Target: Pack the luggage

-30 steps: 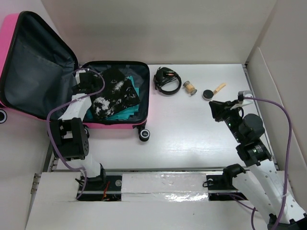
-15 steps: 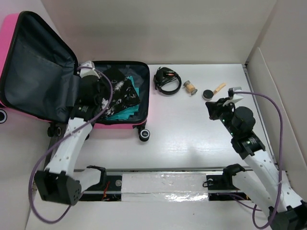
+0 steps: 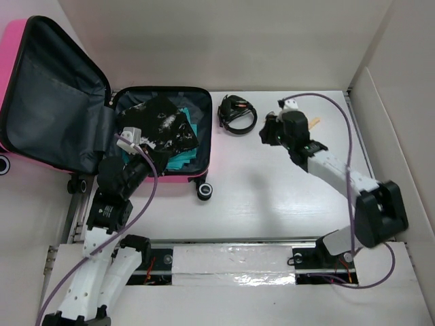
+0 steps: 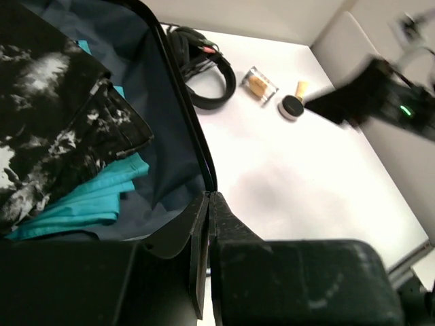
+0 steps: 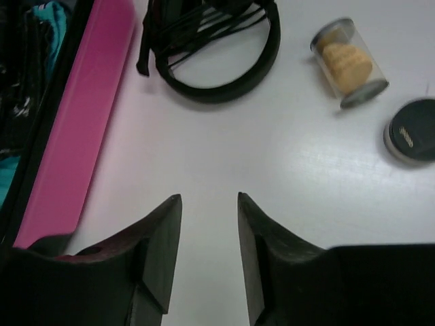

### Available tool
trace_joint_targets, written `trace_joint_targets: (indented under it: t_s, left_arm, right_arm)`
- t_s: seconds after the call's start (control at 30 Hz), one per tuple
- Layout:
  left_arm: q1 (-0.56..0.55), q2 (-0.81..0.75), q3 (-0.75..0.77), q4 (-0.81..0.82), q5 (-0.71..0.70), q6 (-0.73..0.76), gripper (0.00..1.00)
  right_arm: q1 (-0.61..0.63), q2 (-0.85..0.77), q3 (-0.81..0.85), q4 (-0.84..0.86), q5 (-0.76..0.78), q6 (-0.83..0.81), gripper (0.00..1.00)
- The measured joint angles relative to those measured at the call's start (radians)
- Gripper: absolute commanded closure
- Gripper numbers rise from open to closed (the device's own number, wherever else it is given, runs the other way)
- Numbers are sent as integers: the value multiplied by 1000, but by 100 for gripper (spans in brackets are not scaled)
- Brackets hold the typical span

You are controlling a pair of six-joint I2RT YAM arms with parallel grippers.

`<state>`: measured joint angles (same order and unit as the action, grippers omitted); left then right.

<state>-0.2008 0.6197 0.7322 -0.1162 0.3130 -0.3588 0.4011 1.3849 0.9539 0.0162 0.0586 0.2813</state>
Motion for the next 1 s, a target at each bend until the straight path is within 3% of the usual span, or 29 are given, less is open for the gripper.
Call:
trace_joint_targets:
  t_s: [0.2,0.37,0.73,1.0]
  left_arm:
    - [-8,-60,-11,-12,39,30,86]
    - [-69,-95,-11,-27,18,53,82]
    - [-100,-133,-11,-40,0,65,79]
    - [-100,-133,-11,-45,0,65,79]
  right_arm:
    - [-4,373,301,16,76,72,52]
    - [-21,568,458,-15,127,139,53]
    - [-22,794,695,-132,186,220,53]
    - [-20,861,734,-174,187,250,61]
